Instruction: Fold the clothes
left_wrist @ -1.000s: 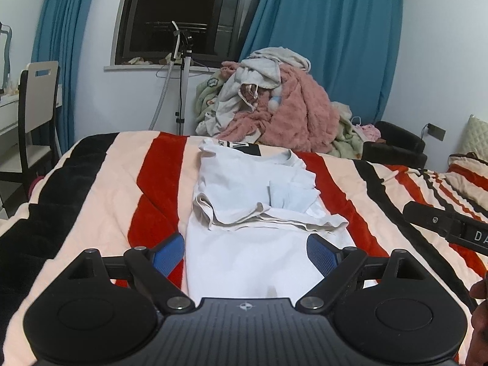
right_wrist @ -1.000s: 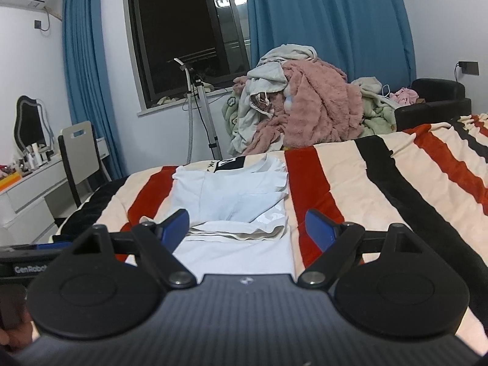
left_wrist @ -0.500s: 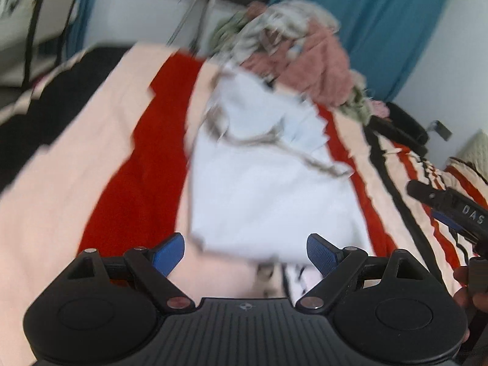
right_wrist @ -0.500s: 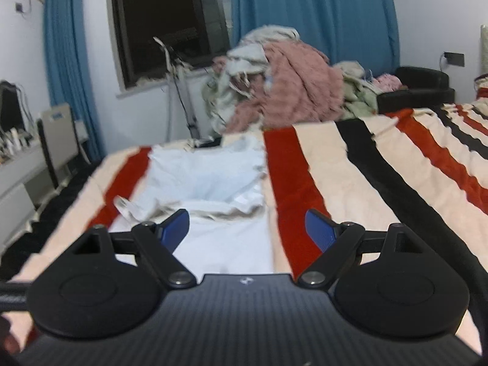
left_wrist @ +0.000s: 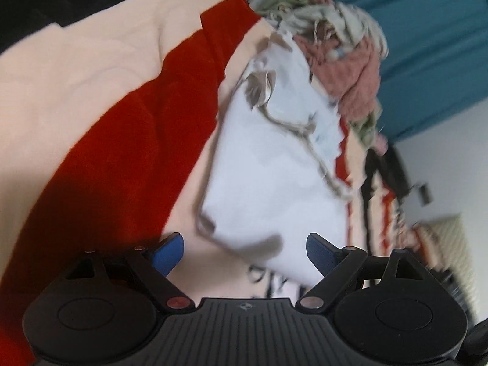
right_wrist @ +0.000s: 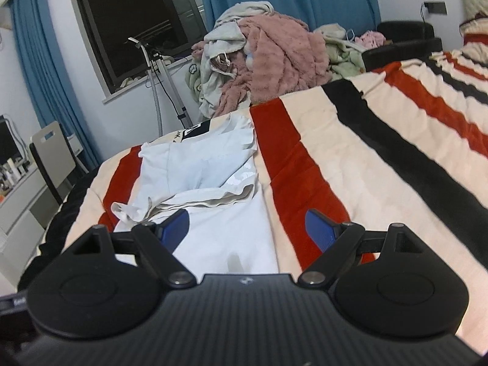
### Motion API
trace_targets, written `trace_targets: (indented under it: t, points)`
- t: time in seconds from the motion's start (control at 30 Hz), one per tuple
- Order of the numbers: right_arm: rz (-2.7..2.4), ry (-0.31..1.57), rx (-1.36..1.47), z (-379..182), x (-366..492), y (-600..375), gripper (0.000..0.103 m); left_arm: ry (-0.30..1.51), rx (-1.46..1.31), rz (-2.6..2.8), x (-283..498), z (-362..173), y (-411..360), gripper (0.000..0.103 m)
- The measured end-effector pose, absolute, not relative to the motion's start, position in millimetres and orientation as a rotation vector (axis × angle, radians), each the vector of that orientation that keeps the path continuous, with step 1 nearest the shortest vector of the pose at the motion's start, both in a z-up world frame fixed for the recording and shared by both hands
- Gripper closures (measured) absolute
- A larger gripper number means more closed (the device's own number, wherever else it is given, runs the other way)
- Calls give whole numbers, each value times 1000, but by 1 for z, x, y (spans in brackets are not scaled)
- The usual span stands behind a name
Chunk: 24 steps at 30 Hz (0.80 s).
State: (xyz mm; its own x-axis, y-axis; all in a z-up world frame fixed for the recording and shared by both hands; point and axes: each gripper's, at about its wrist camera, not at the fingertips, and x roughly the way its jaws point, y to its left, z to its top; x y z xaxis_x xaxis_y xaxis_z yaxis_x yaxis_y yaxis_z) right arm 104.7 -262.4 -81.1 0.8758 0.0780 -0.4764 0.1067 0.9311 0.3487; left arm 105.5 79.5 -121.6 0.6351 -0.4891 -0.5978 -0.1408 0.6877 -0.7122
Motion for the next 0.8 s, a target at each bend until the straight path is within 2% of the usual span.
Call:
trace_targets:
  t: [0.23,0.5,0.67,0.73,0.8]
  points:
    - [-13,536,472,-86,103,-271,18,795,-932,-296,112,-121,83,18]
    - [63,633,740,-106,99,-280,18,861,-1012,-218,122,-144,89,41]
    - [148,714,935,-126,98,-274,16,855,-1021,-165,127,-149,93,83]
    - [205,725,1009,-132,97,-269,16,843,-1021,-164,126,-148,94,91]
    - [263,744,1091,-140,97,-263,16,830,-1011,-165,125,-145,93,94]
